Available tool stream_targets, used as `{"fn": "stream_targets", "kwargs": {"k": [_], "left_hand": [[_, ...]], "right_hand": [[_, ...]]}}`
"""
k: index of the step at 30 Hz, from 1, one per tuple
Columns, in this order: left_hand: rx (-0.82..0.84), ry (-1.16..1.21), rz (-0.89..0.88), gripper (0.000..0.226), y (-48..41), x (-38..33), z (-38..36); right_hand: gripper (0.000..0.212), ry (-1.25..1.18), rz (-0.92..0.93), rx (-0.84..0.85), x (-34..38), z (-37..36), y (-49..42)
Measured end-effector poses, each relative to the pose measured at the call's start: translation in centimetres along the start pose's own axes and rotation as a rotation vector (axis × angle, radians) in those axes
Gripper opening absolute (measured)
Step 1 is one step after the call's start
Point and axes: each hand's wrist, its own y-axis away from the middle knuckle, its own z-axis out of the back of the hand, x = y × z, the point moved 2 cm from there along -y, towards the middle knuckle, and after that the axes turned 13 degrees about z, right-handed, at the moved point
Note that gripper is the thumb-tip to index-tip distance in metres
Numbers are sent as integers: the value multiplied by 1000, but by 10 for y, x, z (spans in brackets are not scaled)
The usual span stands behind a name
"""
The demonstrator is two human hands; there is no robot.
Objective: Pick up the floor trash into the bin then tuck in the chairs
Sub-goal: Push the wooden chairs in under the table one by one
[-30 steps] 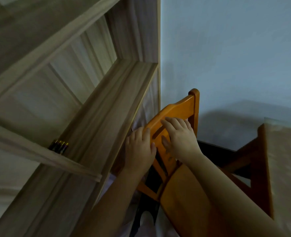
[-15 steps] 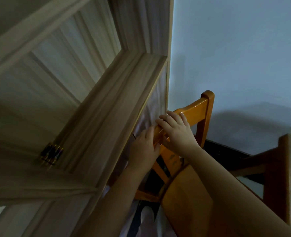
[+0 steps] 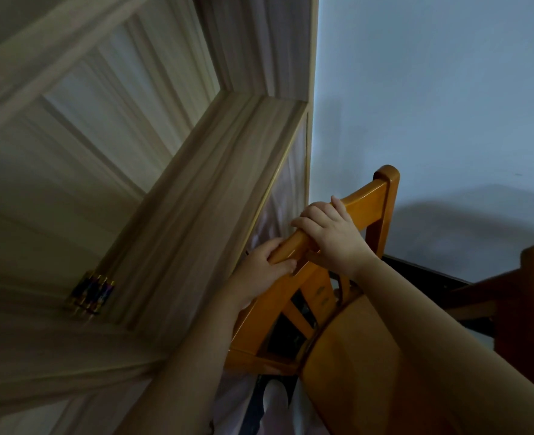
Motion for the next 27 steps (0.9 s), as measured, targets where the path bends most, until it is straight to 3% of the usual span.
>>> {"fn": "stream_targets", "kwargs": {"k": [13,21,27], "left_hand": [[93,166,19,32,6,6,-9],[78,222,54,50,33,16,-33],[28,280,76,41,59,35,-42]], "right_hand": [[55,33,152,33,-11,15,10],[54,38,184,26,7,36,34],[59,-3,232,87,28,35,41]]}}
